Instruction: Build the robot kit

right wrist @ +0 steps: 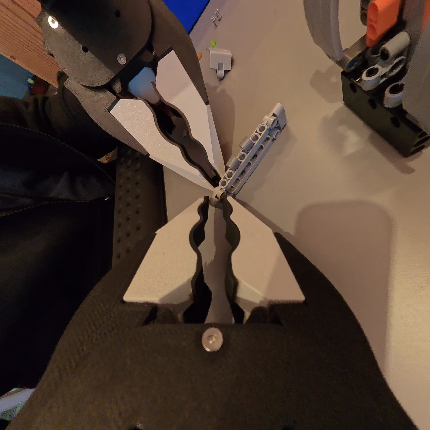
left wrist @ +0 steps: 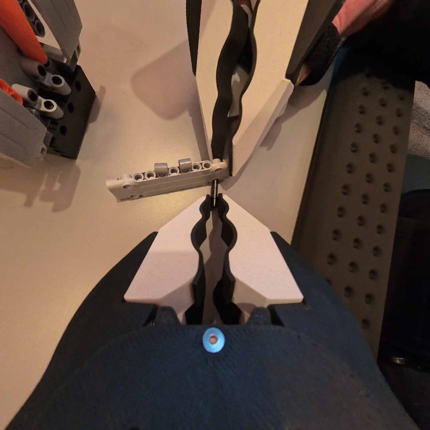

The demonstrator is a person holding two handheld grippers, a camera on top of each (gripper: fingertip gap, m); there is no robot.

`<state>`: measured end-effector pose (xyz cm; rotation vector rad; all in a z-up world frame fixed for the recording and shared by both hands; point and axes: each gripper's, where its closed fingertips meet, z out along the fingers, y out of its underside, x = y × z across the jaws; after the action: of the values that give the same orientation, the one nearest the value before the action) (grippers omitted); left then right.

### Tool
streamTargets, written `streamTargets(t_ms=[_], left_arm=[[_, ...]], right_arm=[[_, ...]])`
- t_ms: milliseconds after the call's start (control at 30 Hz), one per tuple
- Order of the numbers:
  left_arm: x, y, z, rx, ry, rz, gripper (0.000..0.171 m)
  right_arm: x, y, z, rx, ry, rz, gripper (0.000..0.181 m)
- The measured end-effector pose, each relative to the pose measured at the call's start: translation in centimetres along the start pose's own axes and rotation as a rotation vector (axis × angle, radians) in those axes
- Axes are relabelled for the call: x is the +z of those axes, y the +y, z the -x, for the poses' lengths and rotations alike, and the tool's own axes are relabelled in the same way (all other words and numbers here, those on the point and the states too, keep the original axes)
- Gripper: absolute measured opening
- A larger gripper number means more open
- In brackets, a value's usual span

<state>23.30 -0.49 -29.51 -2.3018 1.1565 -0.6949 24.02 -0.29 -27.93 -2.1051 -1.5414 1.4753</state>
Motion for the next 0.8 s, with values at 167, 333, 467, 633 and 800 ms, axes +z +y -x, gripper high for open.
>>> streamTargets(t_ms=[167,333,467,633,800], left_arm=[[0.1,-0.1,0.1,-0.023,-0.025,-0.007,0.003],[0.1,-0.2,0.1,-0.045,-0.058,-0.018,0.003],[0.2,-0.3,0.1,-0.024,-0.083,-0.013,0.003],[0.2,-0.3,0.1,0.009,-0.067,-0.024,0.004],[-0.8,-0.1,-0.6,0.031,-0.015,-0.055,0.015]], right_arm=[[0.1,0.0,-0.1,-0.012,0.034,-0.014,0.010],[0.4,0.0,-0.1,-0.029,0.102,-0.035,0.010],[0.5,-0.1,-0.1,-0.020,0.103,-0.044,0.010],[0.4,-0.2,-0.1,-0.036,0.118,-0.048,0.009],[0.6,-0.5,0.2,-0.057,0.118,-0.055,0.009]])
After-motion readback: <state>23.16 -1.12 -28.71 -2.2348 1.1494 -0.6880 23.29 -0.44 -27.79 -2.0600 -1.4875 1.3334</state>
